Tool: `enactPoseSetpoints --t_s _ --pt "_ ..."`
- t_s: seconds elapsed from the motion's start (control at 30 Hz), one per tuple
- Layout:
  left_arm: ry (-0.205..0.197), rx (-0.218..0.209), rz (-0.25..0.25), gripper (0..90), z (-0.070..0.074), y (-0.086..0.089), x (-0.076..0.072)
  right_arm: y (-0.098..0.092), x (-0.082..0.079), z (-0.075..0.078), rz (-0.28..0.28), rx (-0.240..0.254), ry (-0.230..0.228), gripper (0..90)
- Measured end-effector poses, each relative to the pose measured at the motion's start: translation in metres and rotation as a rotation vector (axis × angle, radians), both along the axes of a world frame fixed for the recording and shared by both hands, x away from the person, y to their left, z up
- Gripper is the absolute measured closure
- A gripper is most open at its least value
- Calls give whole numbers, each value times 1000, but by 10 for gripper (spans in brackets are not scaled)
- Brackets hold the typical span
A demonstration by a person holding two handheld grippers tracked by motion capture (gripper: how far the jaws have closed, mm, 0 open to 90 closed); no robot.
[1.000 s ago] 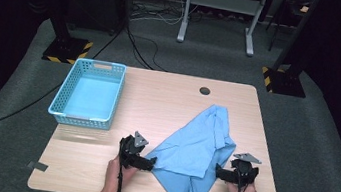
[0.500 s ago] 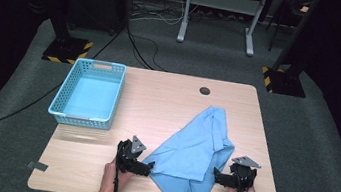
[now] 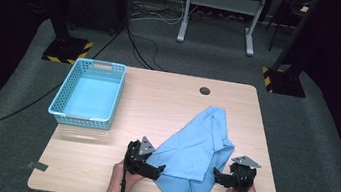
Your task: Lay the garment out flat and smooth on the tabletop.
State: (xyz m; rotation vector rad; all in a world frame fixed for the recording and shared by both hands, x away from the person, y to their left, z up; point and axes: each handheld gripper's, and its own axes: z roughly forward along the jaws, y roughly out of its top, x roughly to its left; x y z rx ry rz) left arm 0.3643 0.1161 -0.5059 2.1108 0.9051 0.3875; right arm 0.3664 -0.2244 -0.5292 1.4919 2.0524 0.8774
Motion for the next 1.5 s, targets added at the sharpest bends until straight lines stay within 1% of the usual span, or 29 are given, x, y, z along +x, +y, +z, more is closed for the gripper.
enactPoseSetpoints --t_s 0.17,0.27,0.47,0.57,0.7,0.8,0.87,0.9,0.93,1.0,1.07,1.2,1.27,1.33,1.37,1.4,1.47,1.5 --pt "17 16 -42 13 -4 -20 -1 0 0 0 0 0 0 0" --pt "28 21 -59 15 -7 -32 -1 0 0 0 0 0 0 0" --pt "34 29 -88 26 -10 -49 -2 0 0 0 0 0 0 0" --pt "30 35 -109 28 -10 -56 -3 0 0 0 -1 0 0 0" --pt "33 57 -141 42 -11 -67 -4 0 0 0 -1 0 0 0" --pt "30 81 -157 67 -12 -75 -6 0 0 0 -1 0 0 0" --pt "24 105 -164 83 -13 -79 -7 0 0 0 -2 -1 0 0" --pt "23 114 -165 110 -14 -81 -7 0 0 0 -5 -1 0 0" --pt "24 111 -166 135 -15 -82 -8 0 0 0 -8 0 0 0" --pt "28 96 -173 187 -15 -82 -7 0 2 0 -3 -2 -1 0" --pt "34 80 -184 256 -15 -81 -7 -1 3 0 -12 -2 -1 0" --pt "41 71 -206 370 -13 -79 -6 -1 4 0 -13 -3 -2 0" --pt "43 62 -208 426 -12 -77 -6 -1 4 0 -16 -3 -2 0" --pt "28 55 -197 512 -11 -75 -5 0 5 0 -15 -5 -3 0" --pt "26 53 -193 578 -10 -74 -5 1 5 0 -13 -4 -3 0" --pt "28 48 -196 602 -10 -73 -4 1 5 0 -11 -4 -3 0" --pt "13 63 -193 656 -9 -74 -4 2 6 0 -9 -4 -2 0" --pt "7 64 -197 686 -8 -75 -5 3 6 0 -9 -3 -2 0"
